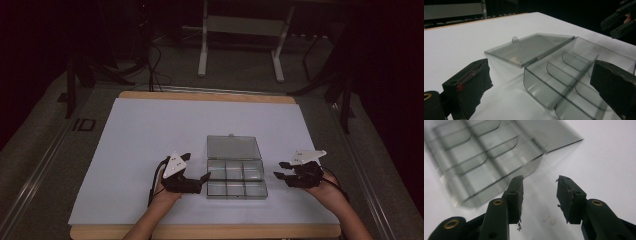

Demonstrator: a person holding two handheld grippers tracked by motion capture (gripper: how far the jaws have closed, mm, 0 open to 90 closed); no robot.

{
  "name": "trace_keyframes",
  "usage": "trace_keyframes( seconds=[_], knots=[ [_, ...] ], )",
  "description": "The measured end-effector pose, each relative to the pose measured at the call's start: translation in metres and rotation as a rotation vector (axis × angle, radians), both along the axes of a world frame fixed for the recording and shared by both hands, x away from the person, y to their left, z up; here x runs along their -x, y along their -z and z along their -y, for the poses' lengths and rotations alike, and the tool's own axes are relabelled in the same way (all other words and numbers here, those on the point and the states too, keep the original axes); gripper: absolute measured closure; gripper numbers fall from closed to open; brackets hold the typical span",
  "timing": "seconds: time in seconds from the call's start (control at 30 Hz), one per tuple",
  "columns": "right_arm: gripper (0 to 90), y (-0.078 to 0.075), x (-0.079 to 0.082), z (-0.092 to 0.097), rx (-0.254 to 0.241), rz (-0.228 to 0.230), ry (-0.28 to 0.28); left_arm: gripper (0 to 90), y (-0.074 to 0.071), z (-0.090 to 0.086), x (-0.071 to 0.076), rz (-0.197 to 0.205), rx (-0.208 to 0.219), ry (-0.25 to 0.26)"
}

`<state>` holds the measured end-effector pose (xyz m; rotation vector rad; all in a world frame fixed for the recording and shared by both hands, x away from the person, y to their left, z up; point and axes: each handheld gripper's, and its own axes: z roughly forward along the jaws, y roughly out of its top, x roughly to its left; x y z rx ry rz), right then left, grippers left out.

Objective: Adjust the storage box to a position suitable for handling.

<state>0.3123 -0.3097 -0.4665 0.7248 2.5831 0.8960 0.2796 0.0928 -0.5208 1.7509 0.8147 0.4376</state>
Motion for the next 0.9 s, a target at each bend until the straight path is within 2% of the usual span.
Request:
trace_keyframes(
  seconds=[0.07,0.2,0.27,0.33,0.43,0.6,0.67,0.9],
  knots=[
    [58.5,0.000,0.002,0.001,0.013,-0.019,-0.035,3.3,0.003,-0.003,0.004,0.008,0.003,0.009],
    [60.0,0.001,0.007,0.001,0.048,-0.085,-0.134,3.3,0.008,-0.007,0.011,0.029,-0.008,0.012],
    [60.3,0.003,0.009,-0.001,0.073,-0.114,-0.180,3.3,0.010,-0.009,0.013,0.038,0.001,0.022],
    [60.6,0.006,0.011,-0.004,0.101,-0.148,-0.222,3.3,0.010,-0.009,0.015,0.055,-0.008,0.020],
    [61.6,0.010,0.013,-0.008,0.151,-0.184,-0.274,3.3,0.011,-0.010,0.015,0.056,0.001,0.022],
    [64.4,0.014,0.016,-0.012,0.219,-0.240,-0.325,3.3,0.017,-0.011,0.014,0.041,0.005,0.032],
    [64.9,0.015,0.015,-0.012,0.248,-0.259,-0.341,3.3,0.018,-0.011,0.014,0.047,0.005,0.034],
    [70.6,0.015,0.011,-0.008,0.347,-0.314,-0.338,3.4,0.018,-0.010,0.015,0.052,-0.003,0.052]
  ],
)
